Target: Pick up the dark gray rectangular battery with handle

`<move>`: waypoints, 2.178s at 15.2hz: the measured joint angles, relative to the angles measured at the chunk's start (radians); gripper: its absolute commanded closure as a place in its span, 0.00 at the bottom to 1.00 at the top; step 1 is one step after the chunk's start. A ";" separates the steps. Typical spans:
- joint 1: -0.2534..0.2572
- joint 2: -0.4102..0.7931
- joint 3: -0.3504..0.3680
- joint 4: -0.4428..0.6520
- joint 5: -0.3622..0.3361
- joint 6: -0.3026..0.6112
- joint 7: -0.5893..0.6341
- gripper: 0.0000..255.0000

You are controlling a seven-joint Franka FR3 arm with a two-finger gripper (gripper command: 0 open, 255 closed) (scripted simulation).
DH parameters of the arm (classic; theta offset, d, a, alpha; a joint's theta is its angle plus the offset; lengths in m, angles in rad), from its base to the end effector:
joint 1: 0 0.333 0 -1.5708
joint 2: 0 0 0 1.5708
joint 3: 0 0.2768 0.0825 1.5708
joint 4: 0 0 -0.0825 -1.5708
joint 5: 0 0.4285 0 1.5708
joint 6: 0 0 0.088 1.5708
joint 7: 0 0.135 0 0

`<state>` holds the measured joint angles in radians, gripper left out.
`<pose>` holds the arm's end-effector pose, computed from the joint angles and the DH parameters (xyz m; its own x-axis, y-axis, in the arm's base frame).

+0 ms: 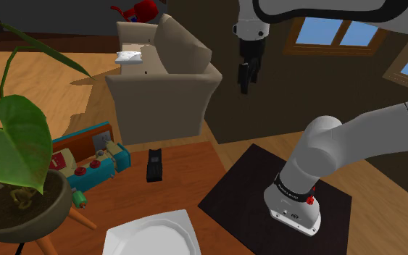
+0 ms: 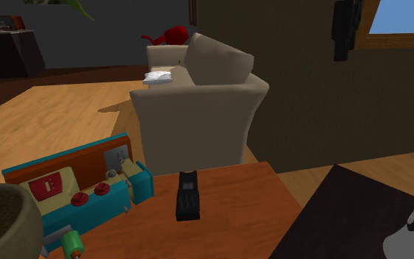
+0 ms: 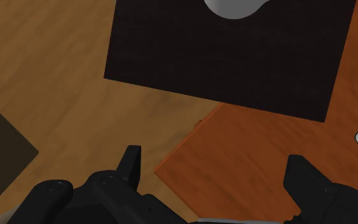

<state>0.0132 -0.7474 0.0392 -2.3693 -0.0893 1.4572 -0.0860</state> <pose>0.3693 0.0072 0.5057 0.9785 0.1121 -0.1729 0.1308 -0.9862 0.1011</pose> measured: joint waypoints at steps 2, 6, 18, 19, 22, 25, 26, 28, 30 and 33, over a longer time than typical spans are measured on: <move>0.001 0.002 0.007 -0.010 0.008 0.012 0.015 0.00; 0.005 0.033 0.061 -0.078 0.060 0.116 0.122 0.00; 0.007 0.313 0.247 -0.145 0.178 0.502 0.475 0.00; 0.008 0.343 0.265 -0.143 0.183 0.533 0.508 0.00; -0.002 0.455 0.306 -0.121 0.176 0.634 0.600 0.00; -0.011 0.562 0.339 -0.085 0.153 0.714 0.695 0.00; -0.017 0.612 0.348 -0.068 0.135 0.748 0.729 0.00; -0.017 0.695 0.365 -0.037 0.104 0.802 0.804 0.00; -0.012 0.785 0.374 0.009 0.060 0.848 0.885 0.00; 0.003 0.904 0.368 0.073 -0.004 0.904 0.993 0.00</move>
<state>0.0161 0.1562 0.4076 -2.2968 -0.0930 2.3612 0.9071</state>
